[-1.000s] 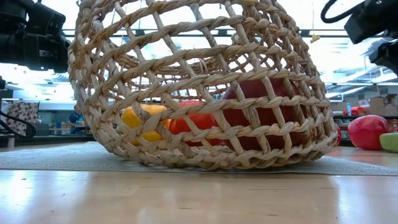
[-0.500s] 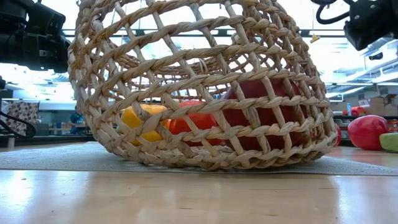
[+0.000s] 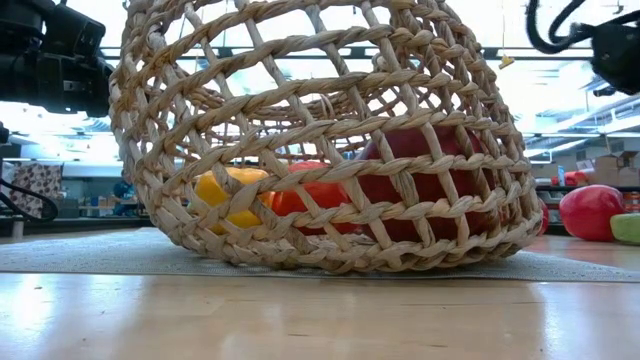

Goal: Build produce basket
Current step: Put the red apple into the brown basket

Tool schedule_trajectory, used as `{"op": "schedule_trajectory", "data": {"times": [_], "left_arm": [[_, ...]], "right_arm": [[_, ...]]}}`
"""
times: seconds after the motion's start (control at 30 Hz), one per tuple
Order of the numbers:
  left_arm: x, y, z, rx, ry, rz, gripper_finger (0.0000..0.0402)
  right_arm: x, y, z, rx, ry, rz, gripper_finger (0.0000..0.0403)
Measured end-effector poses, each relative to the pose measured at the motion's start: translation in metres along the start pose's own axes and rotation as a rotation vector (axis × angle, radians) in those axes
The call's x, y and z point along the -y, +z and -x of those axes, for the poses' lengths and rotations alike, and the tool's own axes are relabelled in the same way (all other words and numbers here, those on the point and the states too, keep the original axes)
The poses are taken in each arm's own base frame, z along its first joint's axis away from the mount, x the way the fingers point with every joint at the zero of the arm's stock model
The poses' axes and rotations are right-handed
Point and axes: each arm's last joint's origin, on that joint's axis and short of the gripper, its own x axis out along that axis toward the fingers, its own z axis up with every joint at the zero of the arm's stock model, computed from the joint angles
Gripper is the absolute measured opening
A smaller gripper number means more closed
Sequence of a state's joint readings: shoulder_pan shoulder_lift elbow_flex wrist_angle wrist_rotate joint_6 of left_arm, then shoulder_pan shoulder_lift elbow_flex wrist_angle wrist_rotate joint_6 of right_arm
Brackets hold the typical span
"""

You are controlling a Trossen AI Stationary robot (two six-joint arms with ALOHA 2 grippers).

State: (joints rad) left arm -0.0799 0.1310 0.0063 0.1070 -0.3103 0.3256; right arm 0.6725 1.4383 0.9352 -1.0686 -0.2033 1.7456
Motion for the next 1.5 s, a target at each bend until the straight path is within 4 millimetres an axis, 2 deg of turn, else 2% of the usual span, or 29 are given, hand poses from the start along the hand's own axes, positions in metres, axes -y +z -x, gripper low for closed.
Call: {"op": "schedule_trajectory", "data": {"times": [0.27,0.57,0.9,0.97,1.1,1.33,1.5], "left_arm": [[0.0,0.0,0.0,0.001,0.0,0.0,0.0035],[0.0,0.0,0.0,0.0,0.0,0.0,0.003],[0.0,0.0,0.0,0.0,0.0,0.0,0.0036],[0.0,0.0,0.0,0.0,0.0,0.0,0.0033],[0.0,0.0,0.0,0.0,0.0,0.0,0.0029],[0.0,0.0,0.0,0.0,0.0,0.0,0.0033],[0.0,0.0,0.0,0.001,0.0,0.0,0.0036]], "right_arm": [[-0.01,-0.018,-0.013,-0.018,0.032,-0.118,0.0375],[-0.016,-0.028,-0.037,-0.037,-0.072,-0.101,0.0375],[-0.014,-0.027,-0.037,-0.023,-0.089,-0.096,0.0375],[-0.013,-0.025,-0.034,0.036,-0.106,-0.073,0.0375],[-0.024,-0.027,-0.015,0.197,-0.022,-0.004,0.0374],[-0.045,-0.045,0.022,0.309,0.13,0.148,0.0373],[-0.061,-0.057,0.019,0.327,0.048,0.318,0.0373]]}}
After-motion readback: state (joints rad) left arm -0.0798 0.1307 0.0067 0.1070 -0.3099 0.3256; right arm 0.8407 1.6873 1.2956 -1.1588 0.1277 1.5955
